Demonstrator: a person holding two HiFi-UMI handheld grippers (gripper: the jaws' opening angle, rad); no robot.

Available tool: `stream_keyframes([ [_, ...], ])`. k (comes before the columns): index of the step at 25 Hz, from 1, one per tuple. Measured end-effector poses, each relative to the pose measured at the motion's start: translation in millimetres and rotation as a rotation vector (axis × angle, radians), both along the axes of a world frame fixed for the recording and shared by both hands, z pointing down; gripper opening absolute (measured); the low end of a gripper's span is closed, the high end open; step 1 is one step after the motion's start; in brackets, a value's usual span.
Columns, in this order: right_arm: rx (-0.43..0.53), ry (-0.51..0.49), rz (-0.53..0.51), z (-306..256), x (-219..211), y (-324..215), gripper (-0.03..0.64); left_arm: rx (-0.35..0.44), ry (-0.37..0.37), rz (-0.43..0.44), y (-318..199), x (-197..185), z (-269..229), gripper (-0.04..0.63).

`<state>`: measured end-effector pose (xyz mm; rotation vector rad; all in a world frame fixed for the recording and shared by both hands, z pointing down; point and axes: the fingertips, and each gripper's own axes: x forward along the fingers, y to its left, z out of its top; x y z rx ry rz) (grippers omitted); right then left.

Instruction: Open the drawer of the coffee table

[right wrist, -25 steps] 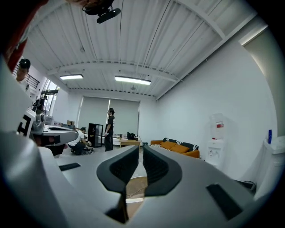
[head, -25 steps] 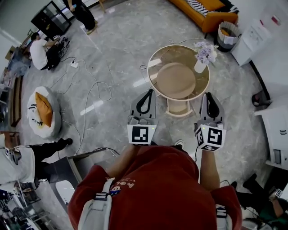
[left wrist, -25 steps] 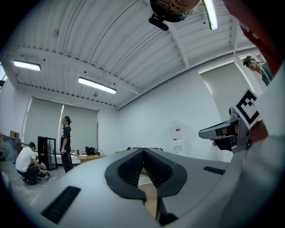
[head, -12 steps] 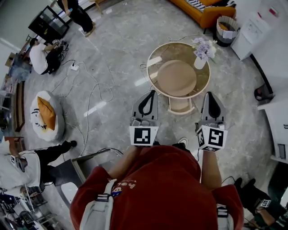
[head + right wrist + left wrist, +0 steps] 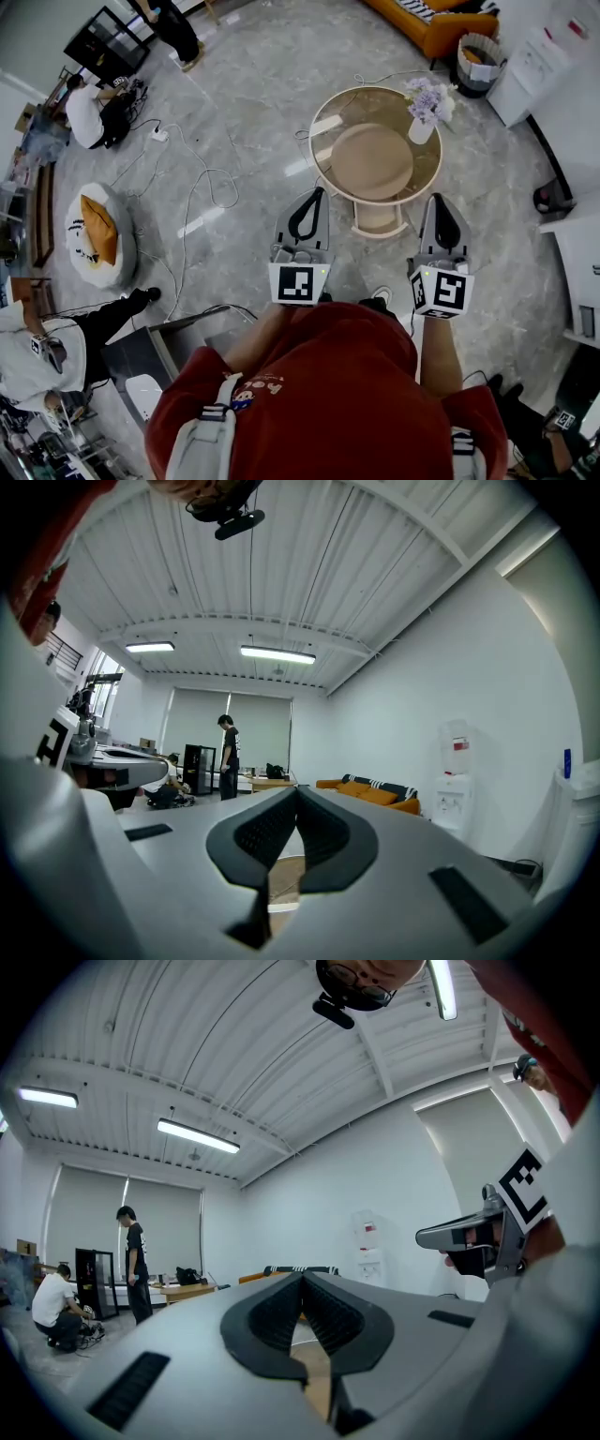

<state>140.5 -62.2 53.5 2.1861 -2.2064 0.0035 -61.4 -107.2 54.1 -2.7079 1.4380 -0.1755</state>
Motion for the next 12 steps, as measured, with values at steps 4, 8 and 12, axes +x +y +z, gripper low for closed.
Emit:
stream_keyframes([
  [4, 0.006, -0.009, 0.001, 1.4, 6.4, 1.6, 0.021, 0.003, 0.0, -0.005, 2.2, 0.1, 0.1, 0.014],
  [8, 0.021, -0.016, 0.017, -2.4, 13.0, 1.2, 0.021, -0.001, -0.006, -0.011, 1.2, 0.2, 0.7, 0.014],
  [12, 0.034, -0.015, 0.04, -4.9, 17.8, 1.5, 0.021, 0.007, -0.011, -0.017, -0.4, -0.1, -0.7, 0.014],
])
